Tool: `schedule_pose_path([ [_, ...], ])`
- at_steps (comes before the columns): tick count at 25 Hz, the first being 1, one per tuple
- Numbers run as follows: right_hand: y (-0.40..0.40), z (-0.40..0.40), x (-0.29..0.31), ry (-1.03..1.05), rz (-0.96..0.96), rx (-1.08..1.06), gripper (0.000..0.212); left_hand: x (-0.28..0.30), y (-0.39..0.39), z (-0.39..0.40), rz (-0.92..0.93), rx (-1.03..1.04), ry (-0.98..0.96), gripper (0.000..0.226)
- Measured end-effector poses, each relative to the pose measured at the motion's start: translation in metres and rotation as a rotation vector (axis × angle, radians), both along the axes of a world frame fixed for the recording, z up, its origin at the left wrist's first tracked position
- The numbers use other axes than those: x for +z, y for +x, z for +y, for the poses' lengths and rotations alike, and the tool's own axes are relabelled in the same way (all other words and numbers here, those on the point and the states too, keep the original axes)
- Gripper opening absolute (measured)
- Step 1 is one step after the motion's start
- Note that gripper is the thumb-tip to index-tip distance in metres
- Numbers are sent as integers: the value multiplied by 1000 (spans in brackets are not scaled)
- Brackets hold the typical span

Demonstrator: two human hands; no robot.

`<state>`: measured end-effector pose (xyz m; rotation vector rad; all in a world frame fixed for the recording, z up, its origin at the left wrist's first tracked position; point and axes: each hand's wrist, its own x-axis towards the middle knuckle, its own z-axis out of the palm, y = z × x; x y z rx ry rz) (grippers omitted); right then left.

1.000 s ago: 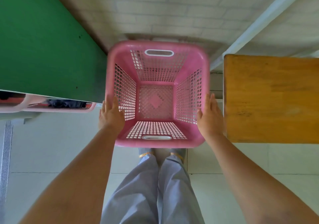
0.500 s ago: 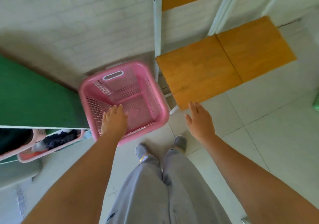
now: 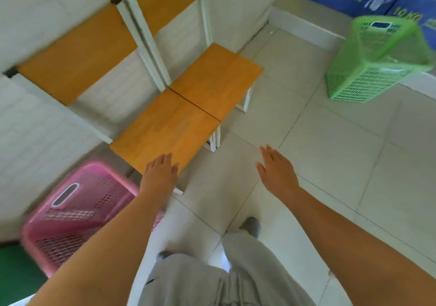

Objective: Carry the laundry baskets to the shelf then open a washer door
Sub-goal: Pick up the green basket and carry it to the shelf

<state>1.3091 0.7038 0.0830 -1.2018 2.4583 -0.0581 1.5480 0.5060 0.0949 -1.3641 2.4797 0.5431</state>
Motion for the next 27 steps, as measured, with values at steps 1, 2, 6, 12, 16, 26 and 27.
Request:
schedule_pose_path([
  [1,-24,15,2,0,4,-37,57,1,-33,7,5,-25,20,50],
  [2,-44,28,4,4,6,-70,56,1,-61,12,13,-40,41,50],
  [6,-117,73,4,21,-7,-231,56,1,-177,30,46,-176,70,49],
  [12,-221,97,-6,-5,-40,-427,55,-3,-326,31,70,-342,61,48],
  [16,-310,92,-7,-17,-20,-559,55,-17,-440,15,67,-436,60,50],
  [26,-537,86,-6,-52,-44,-811,55,-22,-716,-3,78,-582,81,49],
  [27,-565,87,-7,-59,-38,-816,54,-25,-744,-2,90,-576,78,49],
])
